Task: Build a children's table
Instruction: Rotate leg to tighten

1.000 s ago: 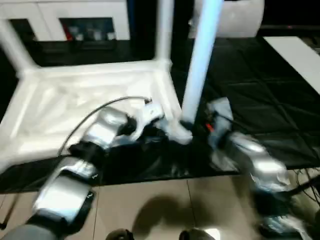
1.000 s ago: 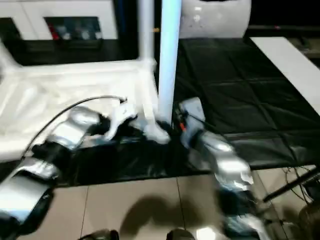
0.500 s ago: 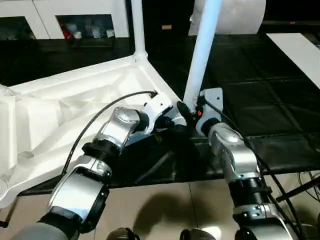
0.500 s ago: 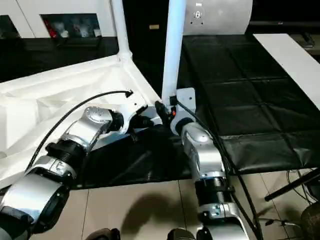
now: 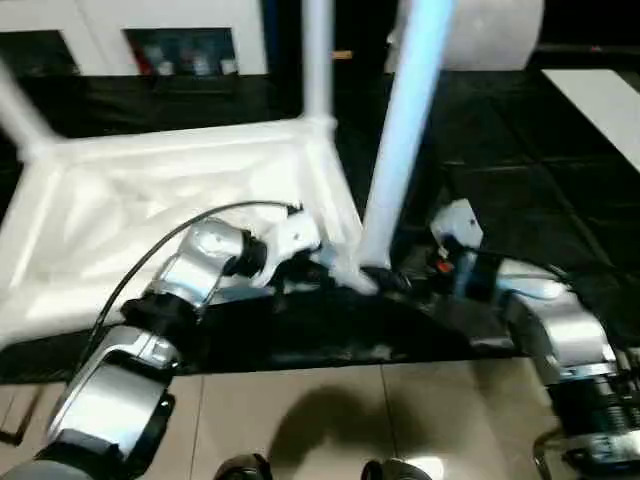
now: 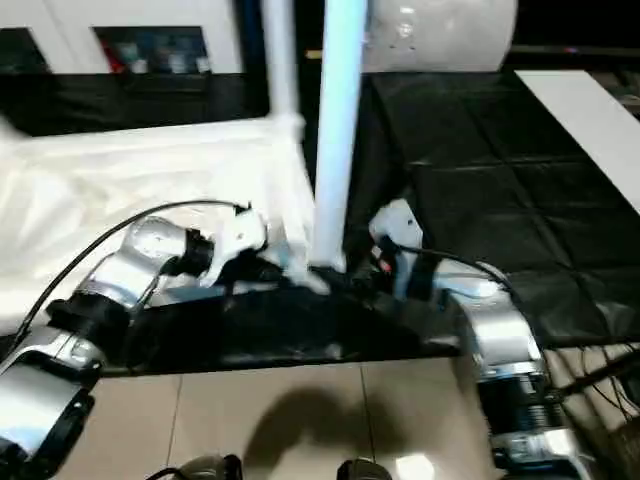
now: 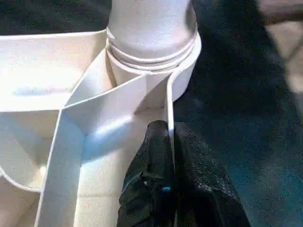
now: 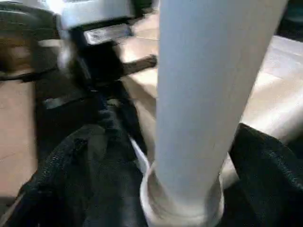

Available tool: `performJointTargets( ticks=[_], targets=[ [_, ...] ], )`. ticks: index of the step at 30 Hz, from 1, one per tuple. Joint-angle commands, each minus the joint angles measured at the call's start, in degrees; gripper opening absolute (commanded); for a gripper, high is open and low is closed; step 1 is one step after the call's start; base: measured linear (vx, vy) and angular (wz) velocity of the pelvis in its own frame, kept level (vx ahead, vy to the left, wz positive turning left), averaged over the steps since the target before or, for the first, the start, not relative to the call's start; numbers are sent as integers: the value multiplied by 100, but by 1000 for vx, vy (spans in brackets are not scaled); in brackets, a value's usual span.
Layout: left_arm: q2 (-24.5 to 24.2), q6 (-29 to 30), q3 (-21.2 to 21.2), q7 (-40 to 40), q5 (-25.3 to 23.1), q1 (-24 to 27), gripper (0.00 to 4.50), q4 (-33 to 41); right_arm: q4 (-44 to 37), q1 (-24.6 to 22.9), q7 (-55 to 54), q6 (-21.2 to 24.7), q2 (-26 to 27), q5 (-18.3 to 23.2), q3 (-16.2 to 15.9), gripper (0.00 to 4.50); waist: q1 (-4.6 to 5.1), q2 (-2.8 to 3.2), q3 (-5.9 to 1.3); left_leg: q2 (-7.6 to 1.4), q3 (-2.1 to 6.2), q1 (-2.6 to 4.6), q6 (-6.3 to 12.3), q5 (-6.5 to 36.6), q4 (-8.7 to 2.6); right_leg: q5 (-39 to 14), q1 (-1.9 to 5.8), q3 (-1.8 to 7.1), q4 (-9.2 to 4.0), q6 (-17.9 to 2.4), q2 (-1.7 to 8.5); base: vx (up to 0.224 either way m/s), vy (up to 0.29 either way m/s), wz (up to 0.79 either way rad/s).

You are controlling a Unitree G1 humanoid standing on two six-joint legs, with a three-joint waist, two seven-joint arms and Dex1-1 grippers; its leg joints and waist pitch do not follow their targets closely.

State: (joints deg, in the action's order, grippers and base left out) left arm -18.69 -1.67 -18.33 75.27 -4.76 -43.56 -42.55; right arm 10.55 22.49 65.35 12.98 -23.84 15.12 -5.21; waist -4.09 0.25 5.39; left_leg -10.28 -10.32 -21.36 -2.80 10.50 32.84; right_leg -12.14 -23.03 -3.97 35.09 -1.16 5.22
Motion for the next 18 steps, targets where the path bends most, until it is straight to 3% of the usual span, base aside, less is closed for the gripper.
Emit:
performJointTargets(
  ticks=[1,3,5,11,18],
  targets=[
    [-90,-90,-295,820,131,118,0,222,-153,25,867,60,-337,238,-164,428,-30,-45,-416,-343,61,65,948,266,-272,586,355,285,-266,-1829,350,0,0,0],
    [-126,-144,-326,942,147,122,0,256,-119,48,1037,50,-398,261,-211,413,-78,-27,-422,-343,56,66,1025,169,-248,726,333,278,-241,-1881,358,0,0,0],
    [-184,-247,-384,1104,143,128,0,299,-44,103,1276,13,-488,275,-301,403,-115,-59,-432,-338,62,59,1013,199,-243,616,337,273,-236,-1870,377,0,0,0],
    [-305,-396,-486,1440,165,142,0,470,143,277,1895,16,-654,262,-632,356,-131,-71,-427,-352,65,59,857,372,-252,220,318,274,-261,-1810,394,0,0,0],
    [-344,-425,-537,1509,170,209,0,601,319,375,2000,-129,-573,146,-792,283,-157,-78,-436,-343,63,48,828,310,-240,202,305,276,-252,-1754,398,0,0,0]
  ],
)
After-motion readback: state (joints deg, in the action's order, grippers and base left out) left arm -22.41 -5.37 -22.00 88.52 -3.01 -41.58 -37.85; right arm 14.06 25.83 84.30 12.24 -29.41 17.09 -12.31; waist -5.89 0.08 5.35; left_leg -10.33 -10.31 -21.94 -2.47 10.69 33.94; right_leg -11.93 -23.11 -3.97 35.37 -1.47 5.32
